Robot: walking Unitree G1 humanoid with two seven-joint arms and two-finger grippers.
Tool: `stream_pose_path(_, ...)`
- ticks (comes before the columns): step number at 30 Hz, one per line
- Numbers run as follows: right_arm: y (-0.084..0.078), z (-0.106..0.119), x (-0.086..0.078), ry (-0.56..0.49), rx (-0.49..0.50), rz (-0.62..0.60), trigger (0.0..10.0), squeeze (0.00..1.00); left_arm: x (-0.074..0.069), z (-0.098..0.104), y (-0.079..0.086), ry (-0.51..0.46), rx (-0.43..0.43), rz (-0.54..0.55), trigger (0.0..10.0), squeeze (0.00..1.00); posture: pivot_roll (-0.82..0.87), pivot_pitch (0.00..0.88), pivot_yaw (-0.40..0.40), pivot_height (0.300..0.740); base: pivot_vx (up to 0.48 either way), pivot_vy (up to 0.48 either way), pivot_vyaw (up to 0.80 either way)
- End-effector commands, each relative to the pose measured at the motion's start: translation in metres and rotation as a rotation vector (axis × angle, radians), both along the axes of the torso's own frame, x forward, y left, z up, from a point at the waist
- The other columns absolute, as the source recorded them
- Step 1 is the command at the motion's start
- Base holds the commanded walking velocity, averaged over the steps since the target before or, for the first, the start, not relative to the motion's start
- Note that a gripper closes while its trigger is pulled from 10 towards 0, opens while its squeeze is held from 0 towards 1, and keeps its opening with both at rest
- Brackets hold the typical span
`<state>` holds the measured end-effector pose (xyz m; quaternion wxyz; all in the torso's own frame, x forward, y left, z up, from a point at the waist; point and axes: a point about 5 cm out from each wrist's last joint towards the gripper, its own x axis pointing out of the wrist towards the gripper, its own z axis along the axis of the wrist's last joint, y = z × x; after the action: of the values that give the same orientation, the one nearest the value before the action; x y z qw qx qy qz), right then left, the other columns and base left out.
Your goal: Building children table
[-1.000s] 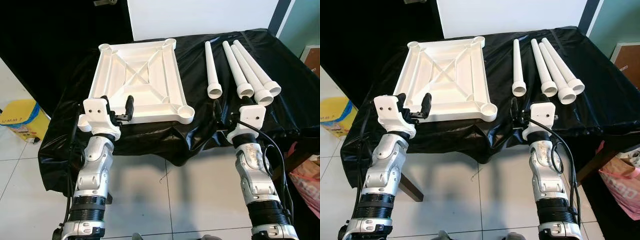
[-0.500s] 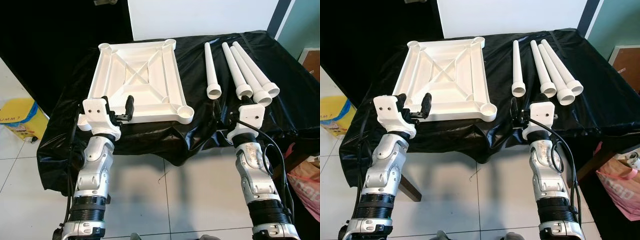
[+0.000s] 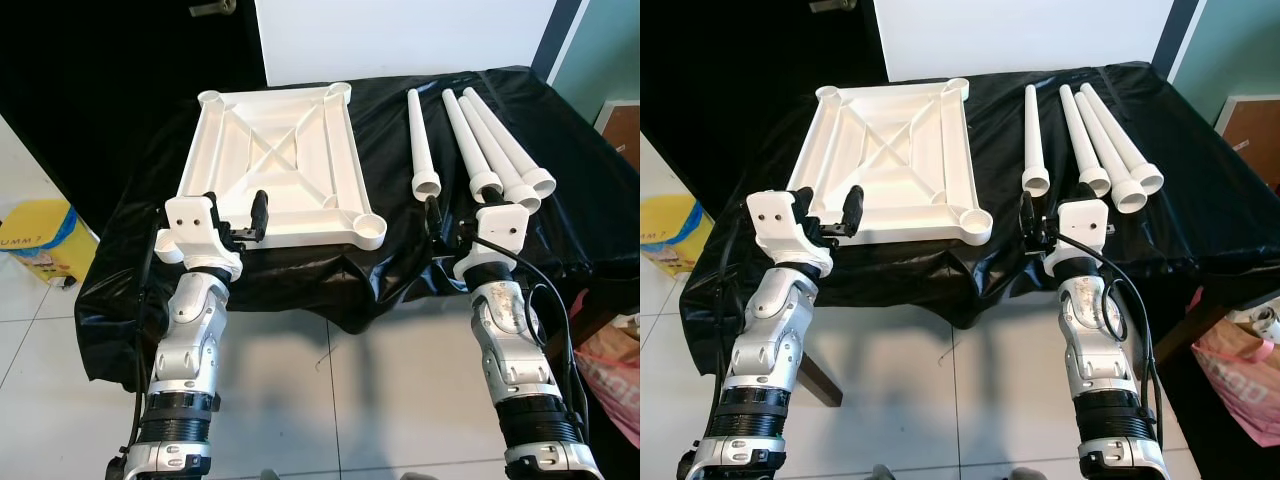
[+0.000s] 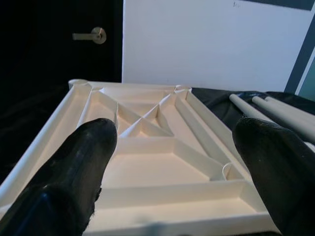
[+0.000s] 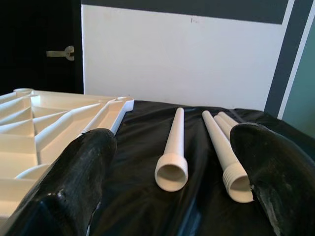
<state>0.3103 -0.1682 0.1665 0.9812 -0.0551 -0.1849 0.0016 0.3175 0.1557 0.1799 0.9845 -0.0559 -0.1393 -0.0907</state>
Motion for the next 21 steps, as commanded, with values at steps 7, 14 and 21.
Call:
stream_pose_path(7,0.0010,0.0007,0.0008,0.003,-0.005,0.012,10.0,0.00,0.0004,0.0005,-0.0038,0.000,-0.001,-0.025,10.0,0.00,-0.11,0.000,0.017,0.740,0.268,0.000,0.00)
stream_pose_path(14,0.0020,0.0008,0.0006,0.002,-0.011,0.019,10.0,0.00,0.0002,0.0004,-0.0045,-0.001,0.001,-0.030,10.0,0.00,-0.10,0.000,0.016,0.740,0.271,0.000,0.00)
stream_pose_path(21,0.0031,0.0001,0.0003,0.005,-0.017,0.027,10.0,0.00,-0.0003,0.0009,-0.0041,-0.002,0.000,-0.029,10.0,0.00,-0.10,0.000,0.014,0.740,0.271,0.000,0.00)
